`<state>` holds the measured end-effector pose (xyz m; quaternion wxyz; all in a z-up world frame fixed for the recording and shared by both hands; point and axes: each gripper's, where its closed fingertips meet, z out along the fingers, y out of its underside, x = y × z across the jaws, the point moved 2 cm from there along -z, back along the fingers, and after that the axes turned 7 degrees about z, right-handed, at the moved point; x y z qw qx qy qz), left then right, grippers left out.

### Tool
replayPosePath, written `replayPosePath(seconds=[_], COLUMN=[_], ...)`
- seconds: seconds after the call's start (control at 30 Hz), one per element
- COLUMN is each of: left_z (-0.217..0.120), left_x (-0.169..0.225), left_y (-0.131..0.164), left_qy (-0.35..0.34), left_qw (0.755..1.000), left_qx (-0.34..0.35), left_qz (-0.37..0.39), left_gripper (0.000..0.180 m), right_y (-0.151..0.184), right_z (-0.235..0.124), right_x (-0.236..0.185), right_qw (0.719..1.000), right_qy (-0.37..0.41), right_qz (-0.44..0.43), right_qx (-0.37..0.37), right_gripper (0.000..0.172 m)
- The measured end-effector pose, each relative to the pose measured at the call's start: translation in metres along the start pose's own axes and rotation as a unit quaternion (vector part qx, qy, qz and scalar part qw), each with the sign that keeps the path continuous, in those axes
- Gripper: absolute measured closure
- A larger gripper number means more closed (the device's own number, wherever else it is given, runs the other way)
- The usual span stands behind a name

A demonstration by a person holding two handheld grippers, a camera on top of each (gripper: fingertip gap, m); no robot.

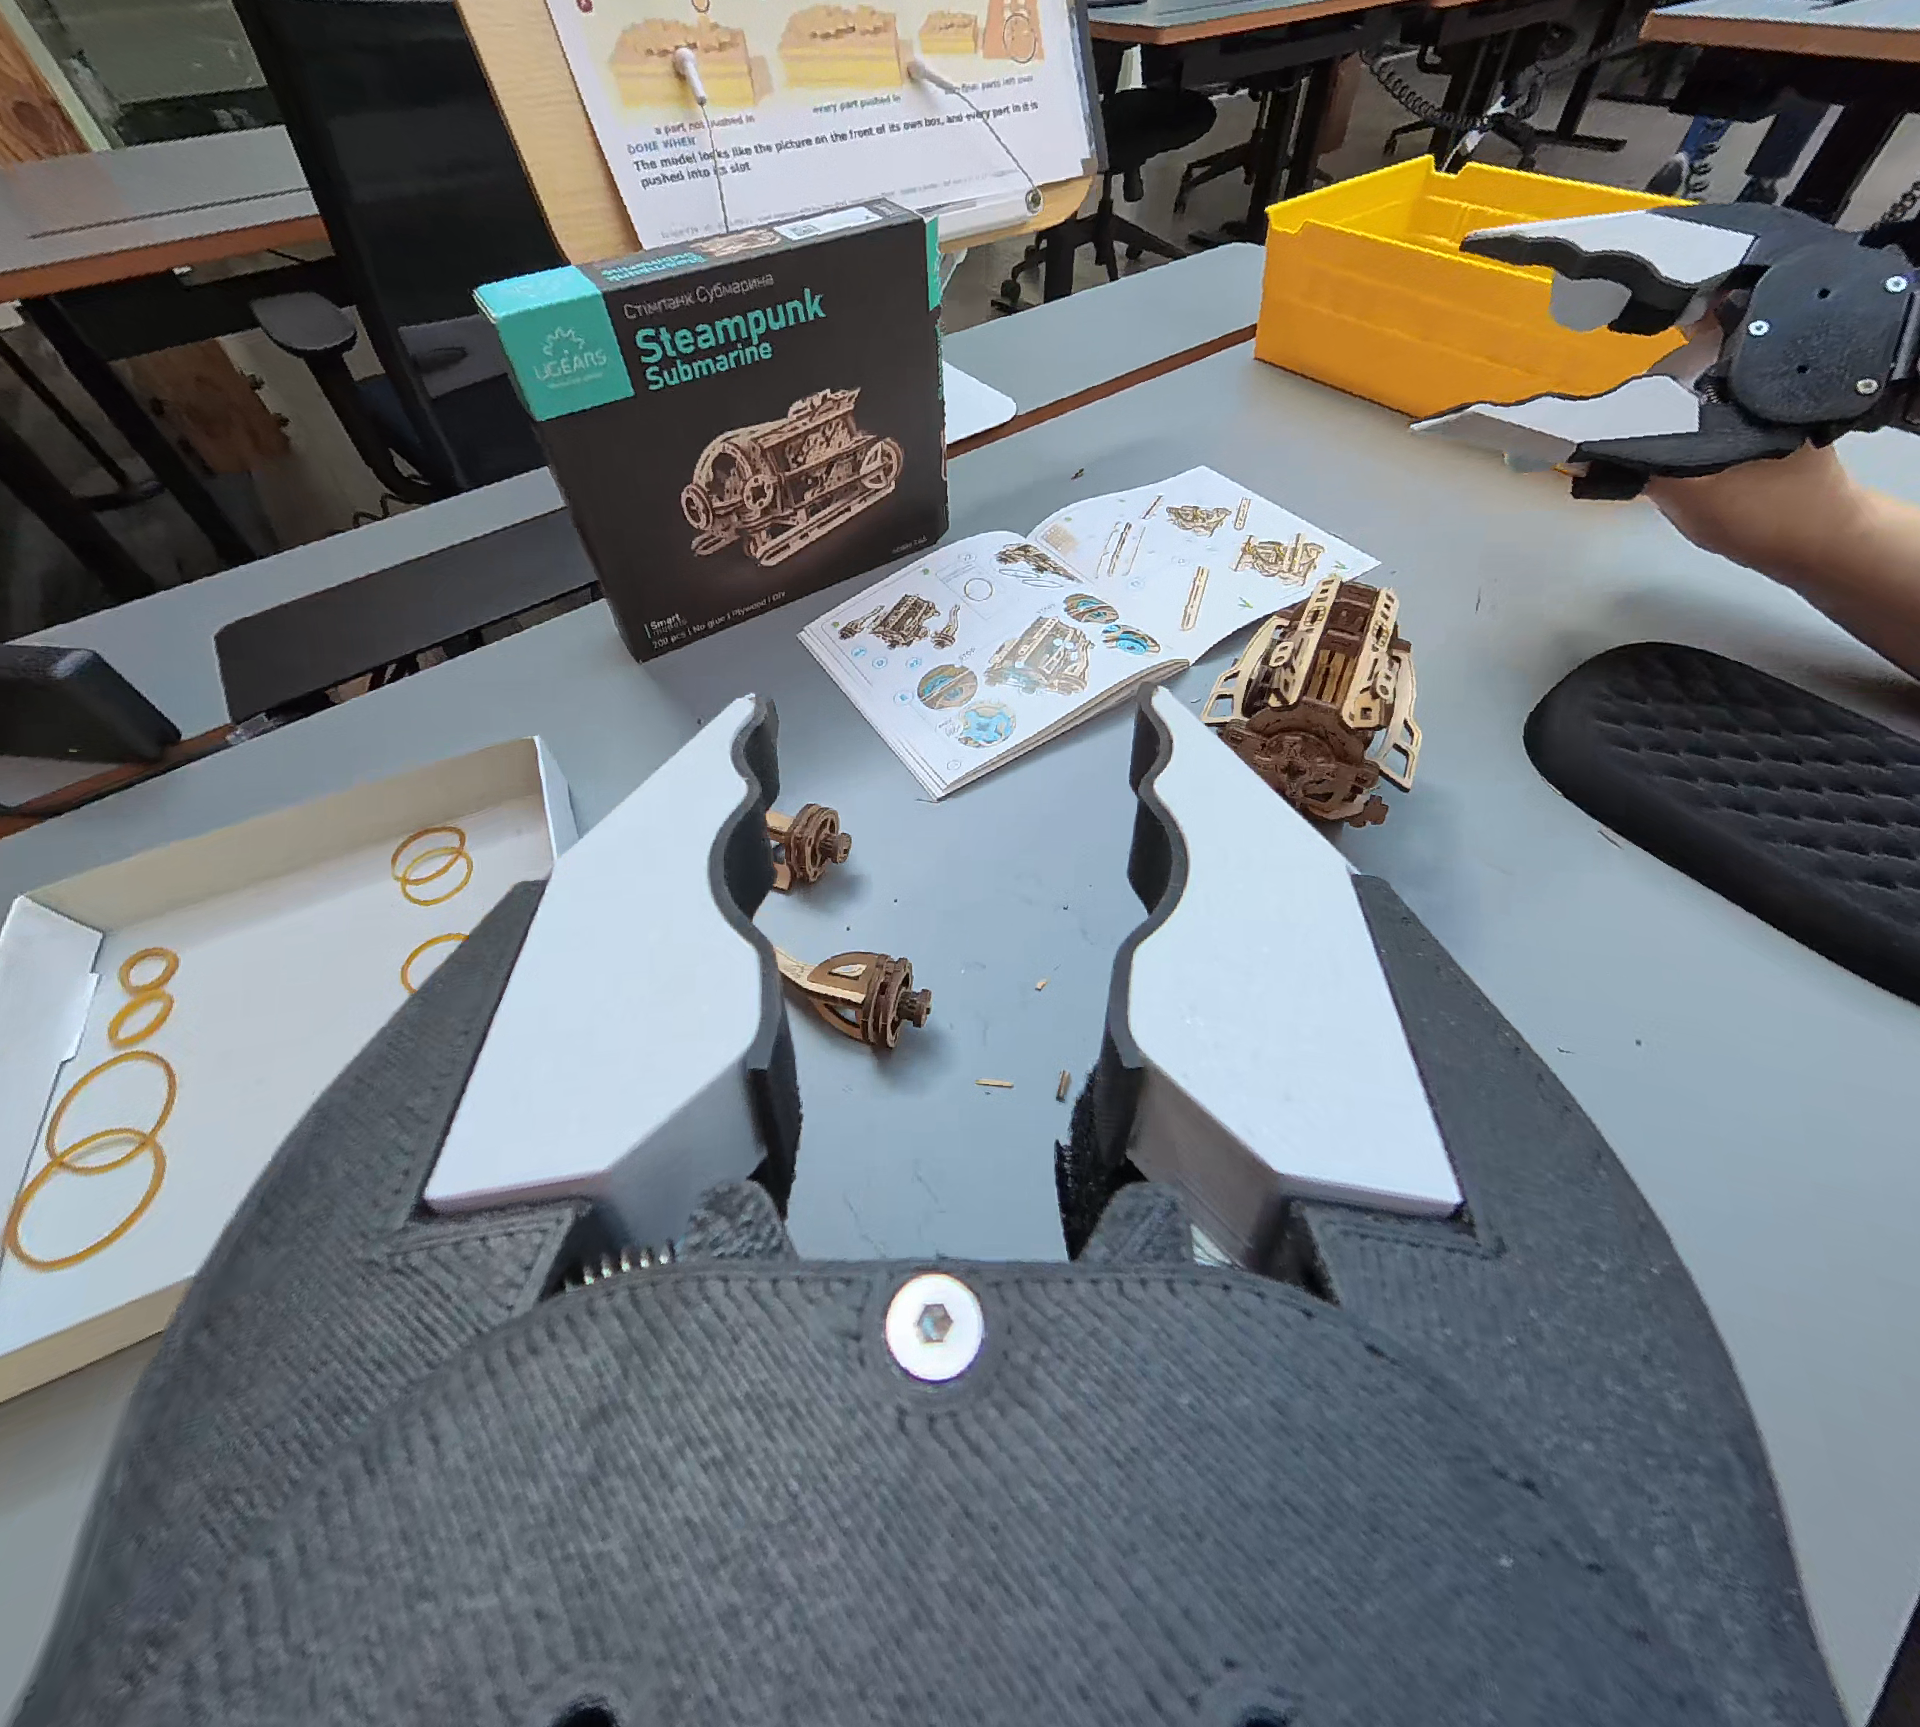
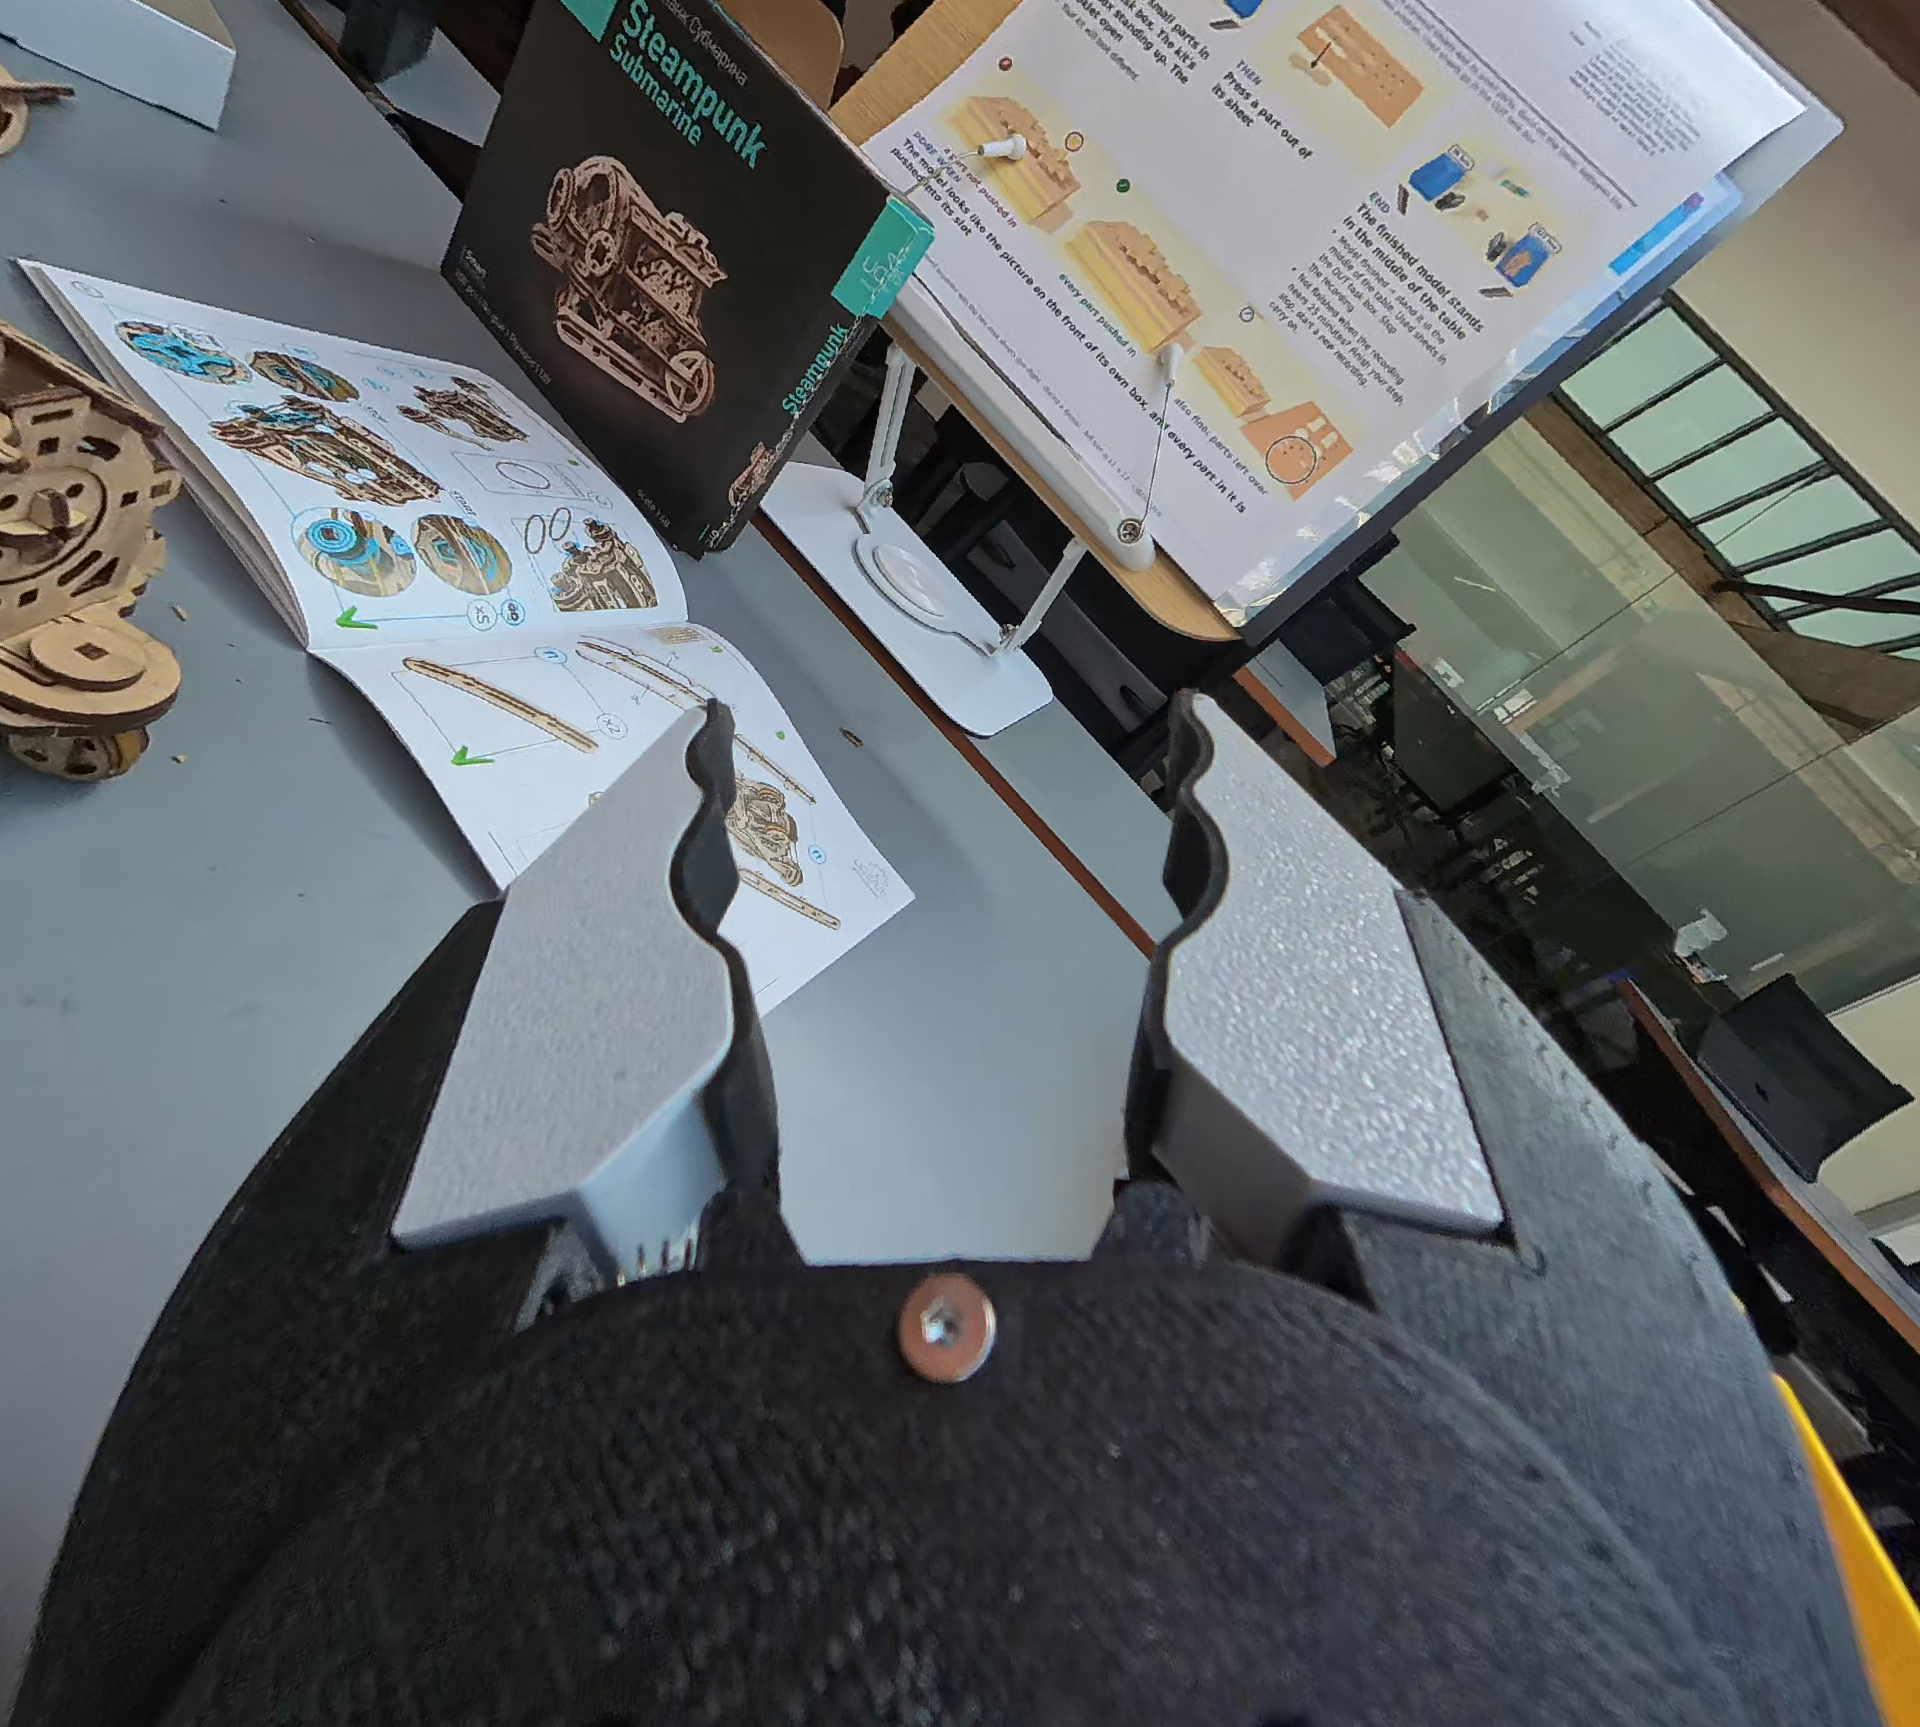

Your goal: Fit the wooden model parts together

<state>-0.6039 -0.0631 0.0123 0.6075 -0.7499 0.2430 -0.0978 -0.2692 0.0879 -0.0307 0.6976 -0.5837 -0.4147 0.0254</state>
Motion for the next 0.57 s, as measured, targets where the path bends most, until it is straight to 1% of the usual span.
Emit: replayPosePath(seconds=[0.07,0.17,0.27,0.37,0.43,0.57], left_z=[0.001,-0.005,-0.018,-0.034,-0.046,-0.07], left_x=[0.012,0.026,0.048,0.067,0.077,0.08], left_y=[0.006,0.025,0.045,0.055,0.059,0.072], left_qy=[-0.003,-0.022,-0.003,0.02,0.033,0.027], left_qw=[1.0,0.999,0.998,0.998,0.997,0.997], left_qx=[-0.016,-0.047,-0.062,-0.054,-0.048,-0.058], left_qz=[0.004,0.006,-0.013,-0.033,-0.042,-0.048], left_gripper=[0.113,0.113,0.112,0.112,0.112,0.113], right_y=[0.006,0.014,0.022,0.027,0.035,0.039], right_z=[0.0,0.001,-0.002,-0.006,-0.01,-0.02], right_x=[-0.005,-0.019,-0.022,-0.016,-0.014,-0.014], right_qw=[0.999,0.996,0.991,0.982,0.976,0.976], right_qy=[-0.017,-0.049,-0.058,-0.045,-0.031,-0.002], right_qz=[0.038,0.078,0.118,0.186,0.215,0.216], right_qx=[0.0,-0.005,-0.009,0.0,-0.008,-0.02], right_gripper=[0.088,0.089,0.089,0.091,0.092,0.094])
